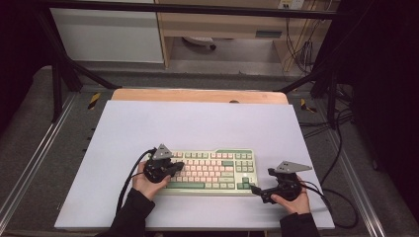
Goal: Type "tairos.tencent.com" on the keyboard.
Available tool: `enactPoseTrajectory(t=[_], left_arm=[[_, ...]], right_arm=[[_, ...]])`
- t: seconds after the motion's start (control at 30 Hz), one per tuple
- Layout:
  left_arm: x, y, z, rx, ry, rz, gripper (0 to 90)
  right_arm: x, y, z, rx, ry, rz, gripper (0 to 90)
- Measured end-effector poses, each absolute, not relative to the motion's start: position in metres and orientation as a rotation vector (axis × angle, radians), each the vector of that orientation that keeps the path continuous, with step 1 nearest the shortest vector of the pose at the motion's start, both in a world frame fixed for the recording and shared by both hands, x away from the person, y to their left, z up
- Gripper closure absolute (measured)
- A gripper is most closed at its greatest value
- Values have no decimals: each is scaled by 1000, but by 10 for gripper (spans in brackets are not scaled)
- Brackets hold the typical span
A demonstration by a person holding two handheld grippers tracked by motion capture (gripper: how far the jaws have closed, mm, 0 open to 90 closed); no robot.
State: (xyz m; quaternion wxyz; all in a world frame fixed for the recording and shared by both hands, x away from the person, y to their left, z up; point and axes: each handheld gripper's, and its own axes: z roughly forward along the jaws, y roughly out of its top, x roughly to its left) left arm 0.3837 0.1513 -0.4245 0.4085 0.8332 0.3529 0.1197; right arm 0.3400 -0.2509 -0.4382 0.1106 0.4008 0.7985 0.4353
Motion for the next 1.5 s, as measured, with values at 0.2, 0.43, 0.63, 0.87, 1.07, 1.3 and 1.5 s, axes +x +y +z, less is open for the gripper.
enactPoseTrajectory(t=[0.2,0.43,0.63,0.87,1.07,1.3,1.5], left_arm=[[386,150,-428,2105,887,313,900],[385,148,-432,2109,882,325,900],[382,150,-428,2098,873,318,900],[374,157,-419,2098,846,326,900],[367,170,-415,2096,843,344,900],[363,187,-415,2086,870,350,900],[360,200,-415,2072,893,359,900]], right_arm=[[340,-251,-439,1178,2354,1273,7],[340,-251,-438,1178,2352,1275,7],[340,-250,-439,1177,2353,1277,7],[340,-250,-439,1177,2351,1278,8],[340,-250,-439,1179,2351,1276,8],[339,-251,-438,1177,2352,1275,7],[339,-251,-438,1179,2349,1277,8]])
